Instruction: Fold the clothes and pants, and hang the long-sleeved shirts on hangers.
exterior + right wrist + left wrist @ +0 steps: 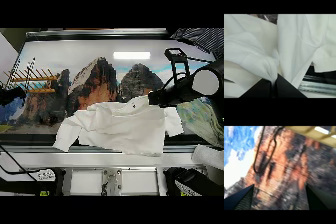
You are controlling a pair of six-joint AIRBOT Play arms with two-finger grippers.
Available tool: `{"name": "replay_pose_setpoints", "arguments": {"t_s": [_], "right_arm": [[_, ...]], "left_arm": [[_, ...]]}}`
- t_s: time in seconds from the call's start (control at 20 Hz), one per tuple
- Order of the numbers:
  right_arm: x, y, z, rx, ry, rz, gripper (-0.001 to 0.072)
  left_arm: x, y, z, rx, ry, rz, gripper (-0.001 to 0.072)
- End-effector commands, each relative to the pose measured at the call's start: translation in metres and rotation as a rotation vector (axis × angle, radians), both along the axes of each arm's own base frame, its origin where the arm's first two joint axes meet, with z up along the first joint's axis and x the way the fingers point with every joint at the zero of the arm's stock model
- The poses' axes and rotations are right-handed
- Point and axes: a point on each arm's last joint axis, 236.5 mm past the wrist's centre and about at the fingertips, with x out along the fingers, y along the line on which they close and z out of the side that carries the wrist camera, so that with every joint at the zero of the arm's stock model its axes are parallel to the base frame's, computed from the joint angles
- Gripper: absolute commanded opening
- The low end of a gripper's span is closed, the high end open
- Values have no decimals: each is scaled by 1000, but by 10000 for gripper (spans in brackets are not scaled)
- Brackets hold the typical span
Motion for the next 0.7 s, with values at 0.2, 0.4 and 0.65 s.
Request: {"name": "replay_pose_setpoints", "arguments": {"t_s": [0.2,0.4,0.65], "right_arm": [[0,0,0,0,1,1,24],[0,0,0,0,1,2,24],[0,0,0,0,1,1,24]], "left_arm": [[46,47,-76,53,94,-27,711],[52,54,-106,34,155,-34,711],[59,50,-112,30,161,-44,555]]}}
